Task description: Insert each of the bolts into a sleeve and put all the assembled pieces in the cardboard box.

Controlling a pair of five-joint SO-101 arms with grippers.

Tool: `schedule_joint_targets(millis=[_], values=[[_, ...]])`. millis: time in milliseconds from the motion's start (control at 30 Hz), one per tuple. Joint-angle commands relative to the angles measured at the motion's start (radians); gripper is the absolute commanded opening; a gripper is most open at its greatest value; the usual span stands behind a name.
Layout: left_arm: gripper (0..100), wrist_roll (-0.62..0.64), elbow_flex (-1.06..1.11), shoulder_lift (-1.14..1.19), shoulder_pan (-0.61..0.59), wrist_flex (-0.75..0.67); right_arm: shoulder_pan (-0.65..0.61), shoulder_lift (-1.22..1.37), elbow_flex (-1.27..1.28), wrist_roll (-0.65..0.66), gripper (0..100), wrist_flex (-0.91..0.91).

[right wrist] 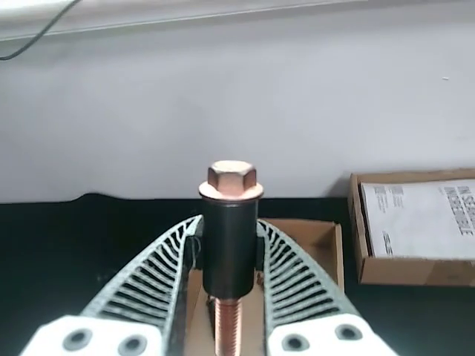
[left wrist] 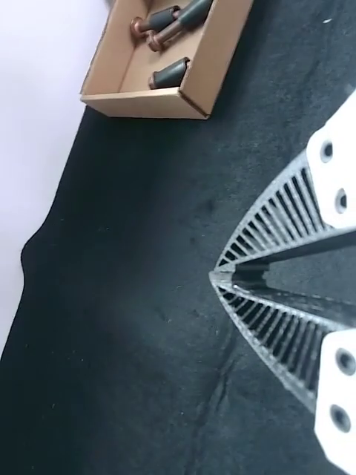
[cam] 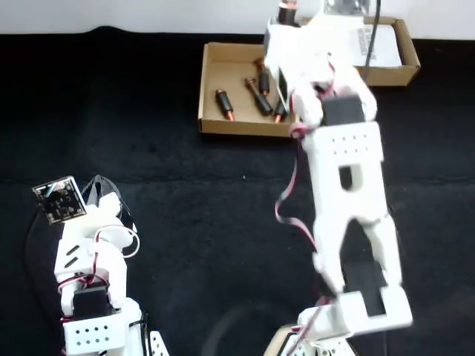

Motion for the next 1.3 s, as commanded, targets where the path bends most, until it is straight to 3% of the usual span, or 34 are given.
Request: schedule_joint_targets(millis=[0, 167, 600, 833, 1033, 1133, 1267], values=[[1, 0.002, 0.021, 0.001, -0.015, 0.002, 0.019, 0.162, -0.213, -0.005, 0.7, 0.001], [1, 0.0, 0.021, -0.007, 0.005, 0.212, 0.022, 0.415, -0.41, -0.002, 0.7, 0.001], [1, -0.005, 0.021, -0.001, 0.05, 0.218, -0.042, 0.858, -0.697, 0.226, 0.7, 0.168], [1, -0.005, 0.021, -0.004, 0.05, 0.216, -0.085, 0.938, -0.7, 0.318, 0.7, 0.24], [1, -0.005, 0.021, -0.007, 0.05, 0.216, -0.088, 0.94, -0.702, 0.322, 1.3, 0.232], [1, -0.005, 0.021, -0.007, 0.05, 0.216, -0.099, 0.897, -0.702, 0.324, 9.0, 0.254], [1, -0.005, 0.021, -0.001, 0.05, 0.215, -0.11, 0.819, -0.702, 0.318, 31.4, 0.357]])
